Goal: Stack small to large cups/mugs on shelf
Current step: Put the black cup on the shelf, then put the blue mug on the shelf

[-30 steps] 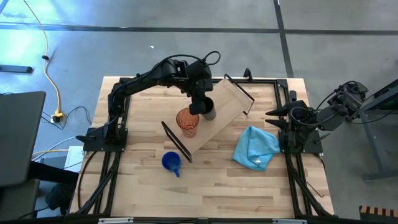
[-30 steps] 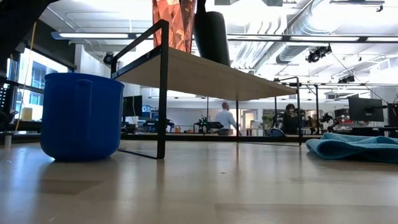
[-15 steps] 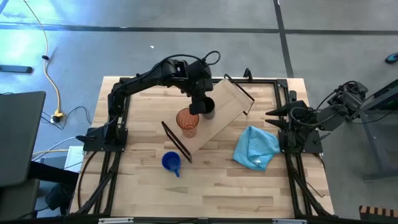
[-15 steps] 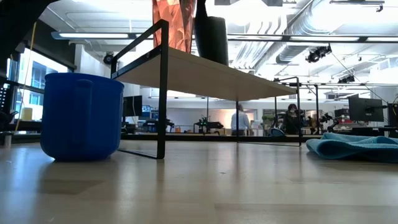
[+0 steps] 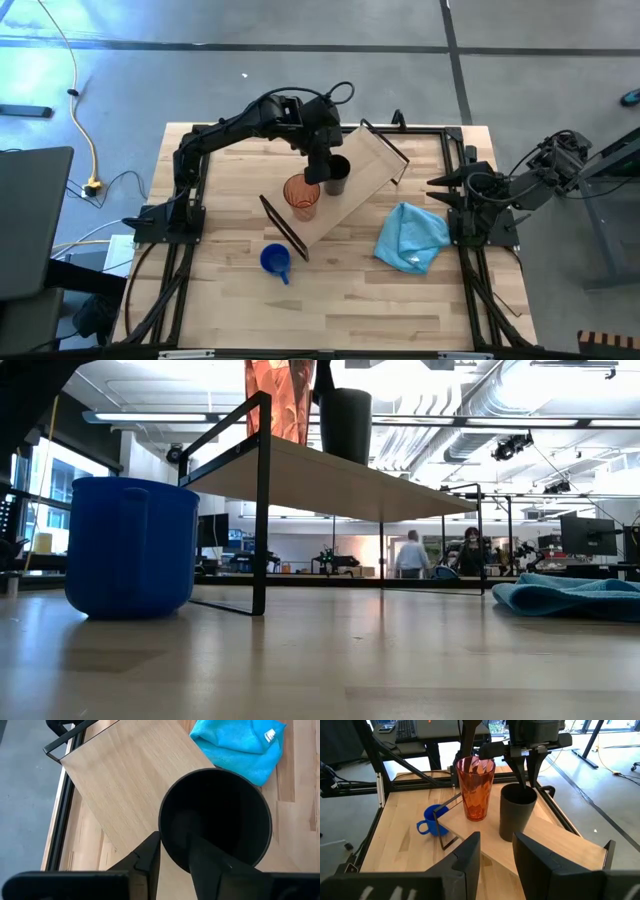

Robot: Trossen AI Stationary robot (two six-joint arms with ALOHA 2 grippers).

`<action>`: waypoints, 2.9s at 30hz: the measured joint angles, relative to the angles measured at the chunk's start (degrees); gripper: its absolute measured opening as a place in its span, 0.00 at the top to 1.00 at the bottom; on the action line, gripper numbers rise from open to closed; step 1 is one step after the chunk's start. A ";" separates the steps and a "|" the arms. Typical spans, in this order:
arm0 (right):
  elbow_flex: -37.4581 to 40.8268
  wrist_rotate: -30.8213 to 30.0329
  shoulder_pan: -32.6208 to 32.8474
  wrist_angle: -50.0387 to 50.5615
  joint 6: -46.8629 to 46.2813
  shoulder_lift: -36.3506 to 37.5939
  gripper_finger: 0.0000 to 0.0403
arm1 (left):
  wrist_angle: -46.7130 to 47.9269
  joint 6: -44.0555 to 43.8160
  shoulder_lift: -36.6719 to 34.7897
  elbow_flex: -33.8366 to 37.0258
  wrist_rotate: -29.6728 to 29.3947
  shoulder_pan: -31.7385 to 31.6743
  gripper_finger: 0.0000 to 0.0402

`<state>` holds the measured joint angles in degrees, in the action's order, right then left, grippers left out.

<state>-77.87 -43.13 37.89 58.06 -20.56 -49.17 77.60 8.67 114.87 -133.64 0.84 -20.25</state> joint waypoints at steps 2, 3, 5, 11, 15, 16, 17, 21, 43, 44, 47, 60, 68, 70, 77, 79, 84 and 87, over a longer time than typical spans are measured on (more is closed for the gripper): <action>0.00 0.00 0.00 0.00 0.00 0.00 0.74 | -0.02 0.00 0.00 0.00 0.19 0.00 0.79; 0.00 0.00 0.00 0.00 0.00 0.00 0.74 | -0.04 0.00 0.00 0.00 0.24 0.00 0.79; 0.00 0.00 -0.01 0.00 0.00 0.00 0.74 | -0.19 0.00 0.00 0.00 0.24 0.00 0.79; 0.00 0.00 -0.02 0.02 0.00 0.00 0.74 | -1.06 -0.02 0.00 0.00 1.68 0.00 0.79; 0.00 0.00 0.00 0.02 0.00 0.00 0.74 | -1.40 0.00 0.00 0.00 1.75 0.00 0.79; 0.00 0.00 -0.02 0.02 0.00 0.02 0.74 | -1.40 0.00 0.00 0.00 1.71 0.00 0.79; 0.00 0.00 -0.01 0.04 0.00 0.02 0.74 | -1.40 0.02 0.01 0.00 1.35 0.00 0.79; 0.00 0.00 -0.01 0.11 0.00 0.02 0.74 | -1.38 0.02 0.09 0.00 -0.93 0.00 0.79; 0.00 0.02 0.00 1.70 -1.83 0.02 0.74 | -5.08 1.03 -3.15 -1.40 -12.64 -0.70 0.79; 0.00 0.02 0.00 2.10 -2.64 0.02 0.74 | -5.55 1.06 -4.10 -1.35 -13.36 -1.01 0.79; 0.00 0.07 0.01 3.88 -5.24 0.00 0.74 | -6.11 1.10 -6.91 -1.32 -14.24 -2.02 0.79; 0.00 4.99 0.02 4.90 -14.45 -3.58 0.74 | -2.66 -5.76 -26.08 -1.38 -6.15 -3.34 0.79; 0.00 9.31 0.00 2.71 -19.60 -13.78 0.74 | 9.23 -10.59 -32.22 -1.33 -0.86 -3.37 0.79; 0.00 9.62 0.00 1.32 -20.12 -16.98 0.74 | 11.25 -10.71 -33.13 -1.33 1.19 -3.37 0.79; 0.00 12.24 -0.76 -6.19 -22.86 -27.72 0.74 | 12.39 -8.25 -35.32 -1.27 6.95 -3.37 0.79; 0.00 13.29 -1.14 -7.66 -24.49 -30.76 0.74 | 12.41 -6.79 -35.92 -1.27 7.31 -3.37 0.79; 0.00 13.51 -2.13 -13.33 -28.22 -38.04 0.74 | 12.41 -1.96 -37.09 -1.27 8.76 -3.37 0.79; 0.00 13.53 -2.75 -17.93 -28.94 -42.39 0.74 | 12.41 1.10 -37.68 -1.27 9.72 -3.36 0.79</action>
<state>-77.87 -29.60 35.14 40.13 -49.50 -91.55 90.02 9.77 77.19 -134.91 10.56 -23.61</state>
